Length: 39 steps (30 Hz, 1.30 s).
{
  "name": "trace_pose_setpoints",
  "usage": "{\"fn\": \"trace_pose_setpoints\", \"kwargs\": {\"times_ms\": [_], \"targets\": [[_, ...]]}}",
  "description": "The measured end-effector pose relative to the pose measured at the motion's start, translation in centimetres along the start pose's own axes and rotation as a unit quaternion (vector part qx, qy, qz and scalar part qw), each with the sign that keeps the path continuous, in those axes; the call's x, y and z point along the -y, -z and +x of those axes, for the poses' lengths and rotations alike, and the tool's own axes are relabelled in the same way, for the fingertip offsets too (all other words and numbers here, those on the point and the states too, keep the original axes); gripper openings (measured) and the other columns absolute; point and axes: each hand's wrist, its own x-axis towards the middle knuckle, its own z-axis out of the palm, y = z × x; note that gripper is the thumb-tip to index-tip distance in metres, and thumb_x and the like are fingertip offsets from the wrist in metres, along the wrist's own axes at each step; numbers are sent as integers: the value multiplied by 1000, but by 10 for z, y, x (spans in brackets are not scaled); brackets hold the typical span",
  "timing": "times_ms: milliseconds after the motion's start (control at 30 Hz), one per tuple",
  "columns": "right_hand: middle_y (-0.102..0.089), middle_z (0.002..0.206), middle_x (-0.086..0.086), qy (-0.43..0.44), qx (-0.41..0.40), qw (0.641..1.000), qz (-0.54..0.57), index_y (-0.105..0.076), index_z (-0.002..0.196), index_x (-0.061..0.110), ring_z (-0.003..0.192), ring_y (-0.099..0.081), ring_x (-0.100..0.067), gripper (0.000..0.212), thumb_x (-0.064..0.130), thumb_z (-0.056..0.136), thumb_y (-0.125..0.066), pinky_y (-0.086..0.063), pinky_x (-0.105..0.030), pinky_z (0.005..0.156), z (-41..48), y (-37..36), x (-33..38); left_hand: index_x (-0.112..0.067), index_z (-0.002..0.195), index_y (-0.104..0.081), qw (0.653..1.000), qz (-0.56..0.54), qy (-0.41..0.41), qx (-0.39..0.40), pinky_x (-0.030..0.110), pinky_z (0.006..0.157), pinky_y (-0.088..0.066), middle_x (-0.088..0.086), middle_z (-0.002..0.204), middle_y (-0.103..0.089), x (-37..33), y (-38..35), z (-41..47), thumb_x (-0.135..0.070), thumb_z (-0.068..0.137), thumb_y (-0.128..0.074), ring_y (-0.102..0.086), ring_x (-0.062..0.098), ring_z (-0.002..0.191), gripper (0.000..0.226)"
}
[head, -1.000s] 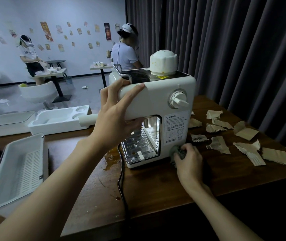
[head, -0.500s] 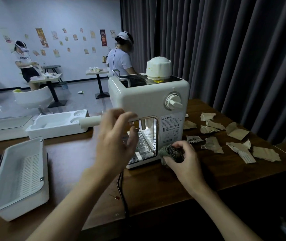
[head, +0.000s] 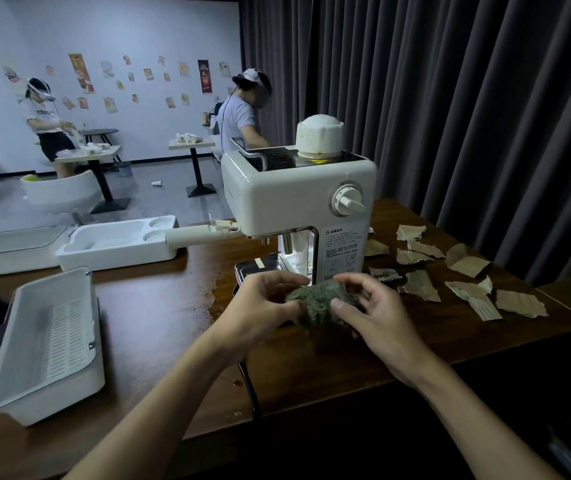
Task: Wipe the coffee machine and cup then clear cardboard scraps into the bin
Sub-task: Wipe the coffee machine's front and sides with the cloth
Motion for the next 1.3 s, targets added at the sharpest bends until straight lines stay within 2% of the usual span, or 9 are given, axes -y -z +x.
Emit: {"fn": "trace_pose_setpoints", "kwargs": {"times_ms": [133,300,400,567,667,867,1033,1167,1300], "targets": [[-62,111,15,30,-25,997,-61,-64,108,28,105,-56,13,29,5,90,-65,-43,-3,80,2,3,0,-16,113,-69,996,81,-17,-29,36,87,-61,7,109,-75,2,-1,-1,14,84,-68,-73,20,100,41],[-66,105,5,69,-59,992,-83,-66,100,20,108,-59,-12,26,-4,87,-64,-49,-34,97,3,2,-3,-19,122,-63,994,108,22,22,37,93,-58,1,116,-72,2,-1,-4,-6,83,-73,-70,16,106,42],[-65,100,3,110,-54,986,-110,-64,91,24,101,-60,-9,36,-11,82,-65,-51,-27,92,3,0,-1,-24,131,-59,992,61,53,94,29,93,-57,-5,120,-72,2,-5,-7,-29,78,-78,-69,10,110,57],[-63,107,2,124,-38,985,-110,-62,88,24,109,-57,-7,39,-14,79,-66,-45,-30,99,4,0,-2,-16,106,-75,970,240,-42,-18,27,70,-61,-1,91,-76,7,-17,1,-19,90,-74,-71,5,77,17],[-61,117,9,99,-16,988,-113,-59,92,24,116,-55,-4,33,-7,83,-66,-45,-34,104,3,3,-8,-22,91,-72,963,242,-75,-87,24,63,-60,-6,84,-73,11,-19,2,-20,90,-72,-70,0,73,3],[-52,127,25,50,76,992,-86,-58,105,37,122,-50,1,31,33,79,-75,-46,-23,97,3,1,-20,-27,86,-70,951,230,-82,-190,19,70,-58,-12,85,-72,12,-24,5,-12,87,-72,-68,-1,83,15],[-42,129,28,62,52,985,-150,-50,121,42,124,-41,7,60,57,68,-74,-40,-18,100,3,-13,-23,-15,102,-66,986,-47,63,-150,34,75,-63,9,104,-70,6,-28,5,-16,90,-68,-72,17,92,12],[-54,116,10,71,-51,978,-188,-50,120,28,107,-53,0,55,29,75,-81,-42,-10,84,7,-25,-28,-17,106,-67,995,53,24,-76,36,84,-61,3,105,-72,1,-24,-2,-29,83,-65,-71,15,96,26],[-56,112,3,50,-90,971,-217,-56,119,17,104,-55,-11,38,13,84,-72,-39,-6,80,9,-30,-33,-18,113,-65,955,246,-118,-113,22,81,-54,-10,108,-66,-13,-6,-8,-7,93,-60,-66,5,95,24]]}}
